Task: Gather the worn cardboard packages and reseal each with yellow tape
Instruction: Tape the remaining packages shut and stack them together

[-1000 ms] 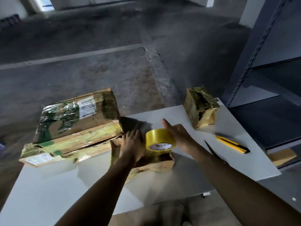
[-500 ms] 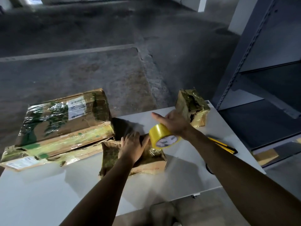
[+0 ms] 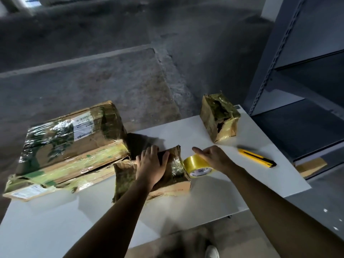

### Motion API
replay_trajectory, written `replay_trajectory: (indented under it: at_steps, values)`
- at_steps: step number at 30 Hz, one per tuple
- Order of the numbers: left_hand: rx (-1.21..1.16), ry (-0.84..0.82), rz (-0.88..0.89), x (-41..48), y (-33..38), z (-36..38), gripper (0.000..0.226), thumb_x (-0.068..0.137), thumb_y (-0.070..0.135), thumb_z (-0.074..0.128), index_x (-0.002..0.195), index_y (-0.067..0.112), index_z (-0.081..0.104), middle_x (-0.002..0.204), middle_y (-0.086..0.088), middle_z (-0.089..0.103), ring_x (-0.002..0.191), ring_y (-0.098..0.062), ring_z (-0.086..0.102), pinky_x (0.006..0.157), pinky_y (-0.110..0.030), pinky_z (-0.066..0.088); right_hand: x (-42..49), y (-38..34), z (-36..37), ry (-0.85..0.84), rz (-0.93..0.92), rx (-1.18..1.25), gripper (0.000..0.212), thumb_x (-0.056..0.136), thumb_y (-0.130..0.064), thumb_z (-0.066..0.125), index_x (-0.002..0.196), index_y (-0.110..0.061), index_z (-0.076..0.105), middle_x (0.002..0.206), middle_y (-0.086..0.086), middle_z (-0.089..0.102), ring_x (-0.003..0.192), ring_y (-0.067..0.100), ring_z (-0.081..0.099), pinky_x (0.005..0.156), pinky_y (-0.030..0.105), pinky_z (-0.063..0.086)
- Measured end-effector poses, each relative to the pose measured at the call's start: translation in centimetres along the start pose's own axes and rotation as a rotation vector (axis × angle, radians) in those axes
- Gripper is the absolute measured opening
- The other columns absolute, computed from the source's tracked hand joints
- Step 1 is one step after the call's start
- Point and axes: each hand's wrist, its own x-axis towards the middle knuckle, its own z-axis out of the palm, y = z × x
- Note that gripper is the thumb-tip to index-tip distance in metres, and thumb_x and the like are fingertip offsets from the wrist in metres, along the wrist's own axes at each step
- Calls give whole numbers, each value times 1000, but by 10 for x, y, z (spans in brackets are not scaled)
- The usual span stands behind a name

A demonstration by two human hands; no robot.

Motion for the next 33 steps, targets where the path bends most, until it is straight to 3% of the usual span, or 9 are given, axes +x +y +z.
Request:
replay_trajectory:
  at_steps: [2,7,13,17,20,22,24,29,33]
  values:
    - [-8,-66,54,7,13,-2,51,99,59,32,128,21,52,133,-2,54,129,-25,42,107,-45,26,-1,3,1,-3,16,5,64,93,-53,58,51,-14,29,52,2,25,47,12,28,54,32,23]
    - [-58,-264,11,30,55,1,43,94,54,48,84,15,61,87,-4,65,91,-22,62,94,-44,46,-2,8,9,23,22,33,62,97,-47,55,50,-14,33,48,0,34,45,9,34,55,30,30]
    - [-4,-242,18,27,78,-8,26,97,13,44,103,-3,63,106,-18,63,105,-33,58,91,-42,47,-10,6,-4,23,175,208,60,94,-55,56,59,-6,51,57,6,44,53,15,44,57,32,31]
    - [-210,-208,-43,30,80,-40,18,84,23,55,87,11,68,94,-9,70,93,-27,65,83,-35,51,-7,-30,-26,85,220,638,47,91,-44,66,59,-18,45,59,1,41,55,14,45,61,30,35]
    - [-426,-131,-106,34,69,-69,14,76,12,58,63,18,61,74,-5,68,85,-29,68,69,-28,48,1,-64,-45,5,140,1039,30,94,-32,65,70,-14,69,72,4,67,67,19,67,75,32,51]
    - [-581,-57,-136,31,64,-87,27,79,-4,55,66,18,65,69,-2,67,74,-25,66,58,-23,44,7,-89,-52,-131,63,1141,26,95,-32,63,104,-10,74,99,10,74,90,22,72,85,36,56]
    - [-702,-10,-167,24,57,-98,31,81,-9,52,67,16,64,62,2,62,59,-12,56,49,-19,41,13,-112,-49,-157,20,1109,51,87,-40,71,127,-9,66,120,10,70,110,25,68,99,41,52]
    - [-806,-50,-212,3,20,-104,25,84,-11,47,98,-4,67,78,-16,63,51,-17,53,35,-14,34,10,-141,-19,-132,-43,817,65,75,-52,81,118,-5,71,114,8,73,109,25,69,103,45,50]
    - [-967,-56,-196,-13,-10,-97,24,91,-12,51,110,-2,63,103,-29,67,86,-27,66,70,-37,53,-6,-147,12,-158,-84,792,53,87,-49,70,127,-14,65,119,-3,71,112,14,66,94,24,52]
